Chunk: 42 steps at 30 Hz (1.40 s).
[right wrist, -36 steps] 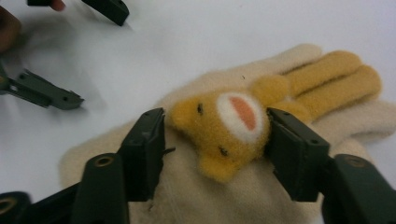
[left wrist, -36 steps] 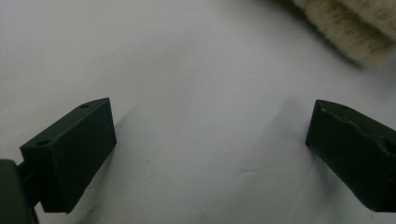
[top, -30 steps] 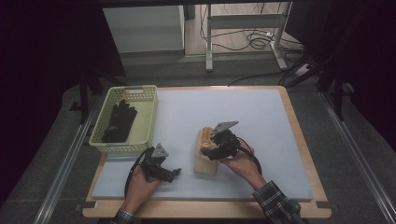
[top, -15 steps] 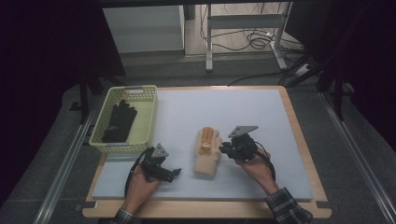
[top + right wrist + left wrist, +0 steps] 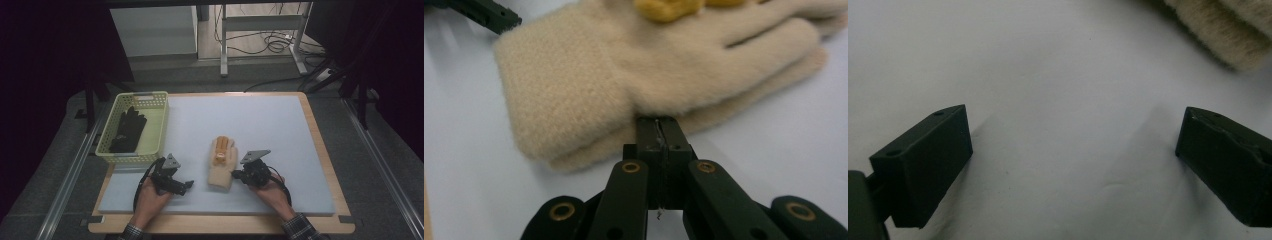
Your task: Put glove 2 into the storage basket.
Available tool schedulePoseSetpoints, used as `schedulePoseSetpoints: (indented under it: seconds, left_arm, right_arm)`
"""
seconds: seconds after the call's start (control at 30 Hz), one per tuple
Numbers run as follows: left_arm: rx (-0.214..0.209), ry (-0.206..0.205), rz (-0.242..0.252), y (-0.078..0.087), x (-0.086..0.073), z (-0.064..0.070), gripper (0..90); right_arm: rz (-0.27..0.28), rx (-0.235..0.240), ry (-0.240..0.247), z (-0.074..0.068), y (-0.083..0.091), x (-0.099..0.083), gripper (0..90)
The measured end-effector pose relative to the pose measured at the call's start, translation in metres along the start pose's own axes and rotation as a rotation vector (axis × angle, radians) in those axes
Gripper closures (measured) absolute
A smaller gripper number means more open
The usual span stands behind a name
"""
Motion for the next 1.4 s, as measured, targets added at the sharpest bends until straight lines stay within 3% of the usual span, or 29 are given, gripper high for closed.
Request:
schedulePoseSetpoints:
  seconds: [0.43,1.03,1.4]
  left_arm:
    - [0.001,-0.003,-0.001,0.000,0.000,0.000,1.9]
    - [0.000,-0.004,-0.005,0.000,0.000,0.000,1.9]
    - [-0.001,-0.004,-0.005,0.000,0.000,0.000,1.8]
  right_arm:
    - [0.014,0.002,0.008,-0.011,-0.019,0.015,86.6]
    - [0.028,-0.047,0.026,-0.016,-0.052,0.045,85.0]
    - [0.026,-0.046,0.034,-0.015,-0.043,0.042,75.1]
Point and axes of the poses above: each handheld gripper's, and its own axes: y roughly backward along the jaws, x roughly out of its top, z roughly to its right, the point moved 6 cm from there along -y, roughly forward along the jaws, and after that the axes turned 2 degrees about -x, right-handed, at the moved point
